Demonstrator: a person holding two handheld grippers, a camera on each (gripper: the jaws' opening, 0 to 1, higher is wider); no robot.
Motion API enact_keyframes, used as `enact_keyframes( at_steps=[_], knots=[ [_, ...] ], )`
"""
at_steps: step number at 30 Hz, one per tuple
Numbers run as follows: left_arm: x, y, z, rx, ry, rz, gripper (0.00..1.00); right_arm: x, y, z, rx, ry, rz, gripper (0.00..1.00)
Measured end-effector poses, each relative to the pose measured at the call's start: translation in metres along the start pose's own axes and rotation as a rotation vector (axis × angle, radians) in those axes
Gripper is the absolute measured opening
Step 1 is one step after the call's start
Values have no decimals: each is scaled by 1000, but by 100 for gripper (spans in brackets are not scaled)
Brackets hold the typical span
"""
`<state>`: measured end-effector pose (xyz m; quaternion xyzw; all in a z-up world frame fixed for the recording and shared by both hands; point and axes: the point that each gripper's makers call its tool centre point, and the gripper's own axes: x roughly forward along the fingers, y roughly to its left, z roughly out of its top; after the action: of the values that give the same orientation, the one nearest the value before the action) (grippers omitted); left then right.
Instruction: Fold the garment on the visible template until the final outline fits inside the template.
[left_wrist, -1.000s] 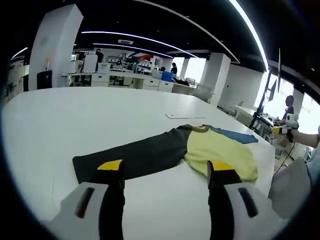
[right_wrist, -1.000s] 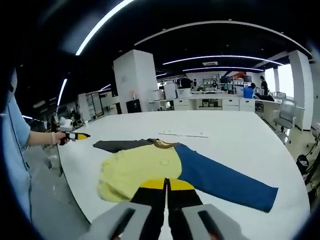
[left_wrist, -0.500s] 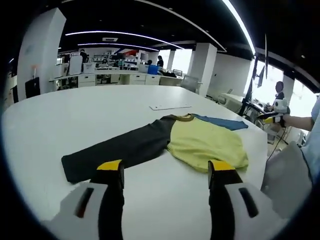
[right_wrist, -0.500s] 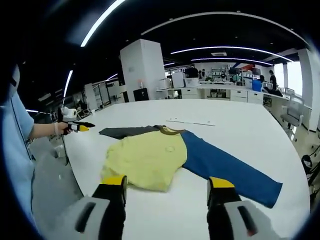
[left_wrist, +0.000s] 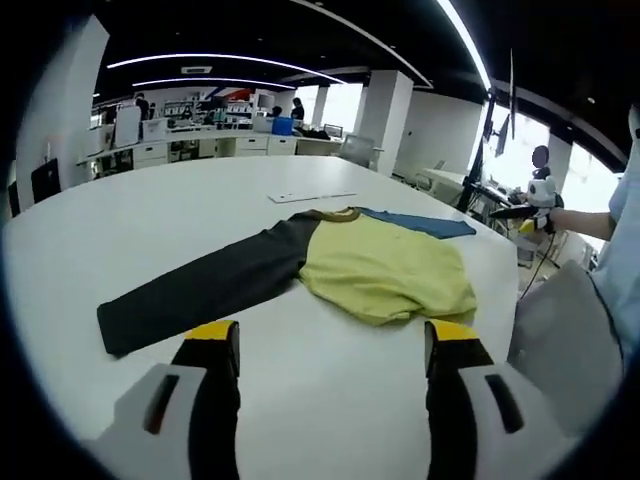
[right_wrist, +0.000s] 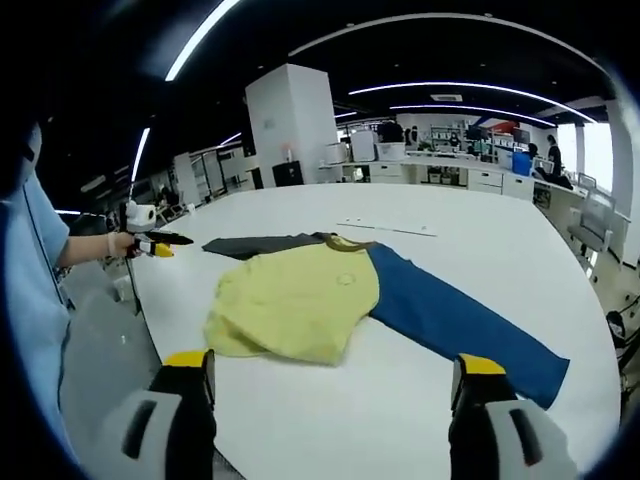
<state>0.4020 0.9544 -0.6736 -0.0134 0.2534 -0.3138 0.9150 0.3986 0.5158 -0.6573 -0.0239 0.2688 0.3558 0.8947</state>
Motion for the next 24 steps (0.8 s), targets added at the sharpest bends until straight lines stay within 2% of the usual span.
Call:
enact_keyframes(
  at_steps=[4,10,18,21,22,24],
  knots=[
    [6,-9,-4,19,18,-23,79,2,0,1,-7,-1,3,99],
    [15,-23,-8,74,34,-60,77,6,2,1,-18,6,13,98],
    [30,-40,-15,69,39,-95,75,9,7,3,-33,10,28,96],
    [33,-42,-16,81,46,-102,74,13,9,4,-58,16,29,91],
    [35,-44,-16,85,47,-103,73,15,9,2,-100,41,18,87],
    [38,-46,-17,90,55,-99,74,20,15,3,-143,43,32,82]
  ],
)
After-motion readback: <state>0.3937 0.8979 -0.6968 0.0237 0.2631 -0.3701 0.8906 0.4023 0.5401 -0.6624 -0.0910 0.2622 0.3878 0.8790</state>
